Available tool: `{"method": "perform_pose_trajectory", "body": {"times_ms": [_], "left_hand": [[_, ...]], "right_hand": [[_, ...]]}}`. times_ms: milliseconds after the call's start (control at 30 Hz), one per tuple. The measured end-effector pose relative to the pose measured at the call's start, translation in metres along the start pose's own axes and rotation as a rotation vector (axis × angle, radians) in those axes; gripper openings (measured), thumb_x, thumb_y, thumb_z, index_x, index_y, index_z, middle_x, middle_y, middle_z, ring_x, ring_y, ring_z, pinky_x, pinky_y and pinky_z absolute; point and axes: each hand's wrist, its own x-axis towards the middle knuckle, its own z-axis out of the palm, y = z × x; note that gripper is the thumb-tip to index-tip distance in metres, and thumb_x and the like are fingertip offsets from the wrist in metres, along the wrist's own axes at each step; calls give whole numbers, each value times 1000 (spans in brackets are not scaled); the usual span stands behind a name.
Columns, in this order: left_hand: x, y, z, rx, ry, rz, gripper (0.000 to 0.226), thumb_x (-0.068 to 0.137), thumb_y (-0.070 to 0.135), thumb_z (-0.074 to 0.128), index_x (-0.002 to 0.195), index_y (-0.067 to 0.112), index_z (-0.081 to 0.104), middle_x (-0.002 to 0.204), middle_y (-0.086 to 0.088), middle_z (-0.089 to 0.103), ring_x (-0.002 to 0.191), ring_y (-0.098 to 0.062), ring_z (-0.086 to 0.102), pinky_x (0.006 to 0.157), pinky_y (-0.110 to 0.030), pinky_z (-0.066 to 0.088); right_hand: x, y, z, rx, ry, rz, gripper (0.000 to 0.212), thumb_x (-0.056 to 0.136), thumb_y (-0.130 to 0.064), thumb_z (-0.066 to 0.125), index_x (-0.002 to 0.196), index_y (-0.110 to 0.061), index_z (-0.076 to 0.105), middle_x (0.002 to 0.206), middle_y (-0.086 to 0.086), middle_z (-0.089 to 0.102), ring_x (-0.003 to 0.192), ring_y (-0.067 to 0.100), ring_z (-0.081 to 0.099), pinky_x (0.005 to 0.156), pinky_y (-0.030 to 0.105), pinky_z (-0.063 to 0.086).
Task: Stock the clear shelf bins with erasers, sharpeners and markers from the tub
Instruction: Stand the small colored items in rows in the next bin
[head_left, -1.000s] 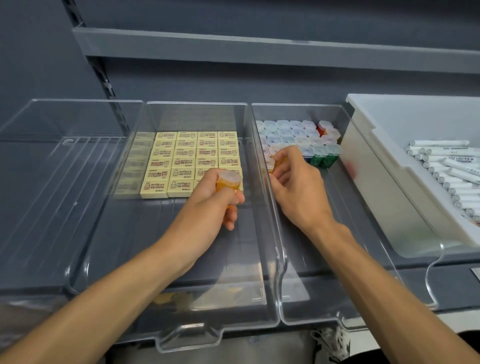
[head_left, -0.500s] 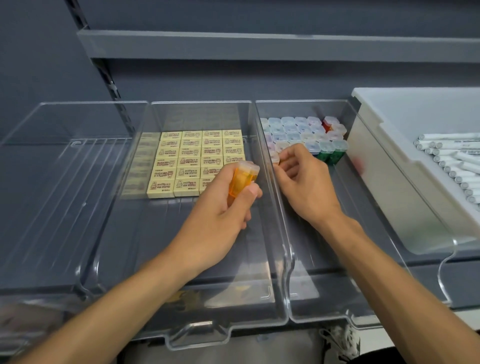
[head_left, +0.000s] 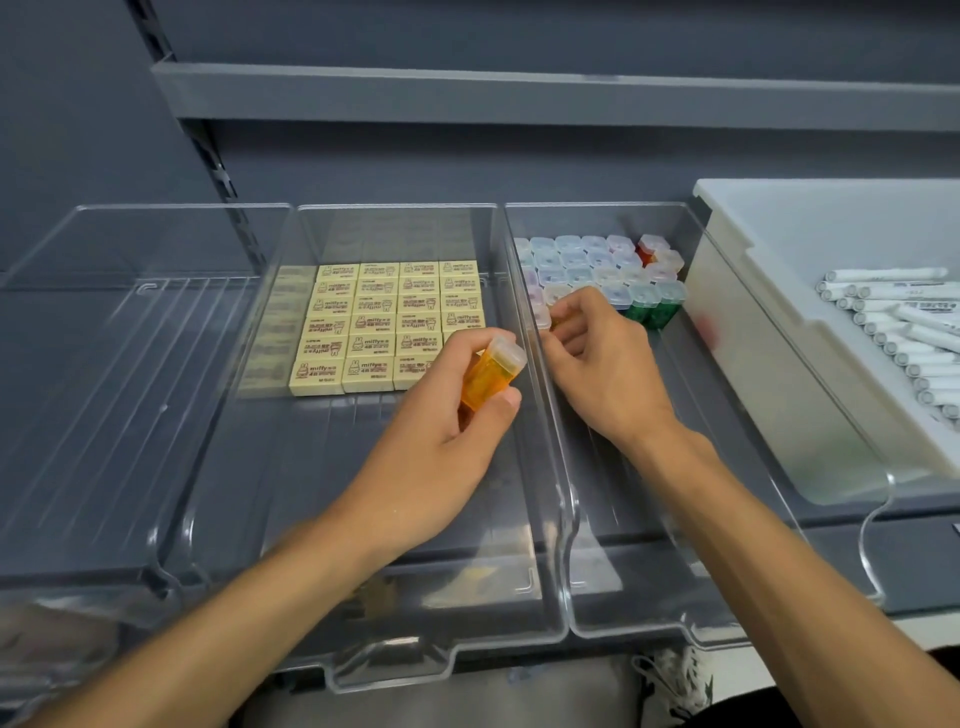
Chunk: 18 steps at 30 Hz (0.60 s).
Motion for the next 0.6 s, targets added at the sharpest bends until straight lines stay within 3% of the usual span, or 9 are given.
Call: {"method": "perform_pose_trajectory", "body": {"times_ms": [133,233,333,433,533,600], "left_hand": [[-4,5,-1,-69,-21,-16,29,92,26,38,112,40,54,81,24,55,75,3,50,70,-13,39],[-6,7,0,-22,-13,34,36,93,27,35,121,42,51,86,32,55,86,7,52,80,-10,39],[-8,8,3,37,14,100,40,97,31,42,136,39,46,111,30,54,108,0,54,97,-28,46],[-9,9,5,13,70,136,44,95,30,52,139,29,49,125,17,57,121,-12,54,102,-42,47],[-8,8,7,-17,130,178,44,90,32,62,133,26,56,121,8,64,112,-24,61,94,-44,52],[-6,8,8,-22,174,195,46,86,35,66,130,29,59,114,8,67,100,-25,64,86,-37,55]], "right_hand": [[-7,-11,-7,70,33,41,11,90,-26,60,87,-15,58,72,-8,59,65,7,53,73,35,51],[-19,-28,-23,129,84,1,18,93,-25,57,79,-12,57,67,-1,59,62,12,50,66,34,47],[-35,-42,-44,200,-1,-78,27,97,-26,53,76,-9,55,65,8,59,63,22,54,60,33,47],[-44,-52,-56,383,-218,-80,28,97,-30,54,76,-13,55,65,6,57,57,16,56,54,19,45],[-49,-50,-56,437,-304,-76,21,90,-33,65,89,-14,55,71,-2,64,67,32,60,62,35,51],[-50,-47,-56,462,-306,-76,21,87,-28,69,94,-14,56,74,-3,67,73,37,60,68,43,52]]}}
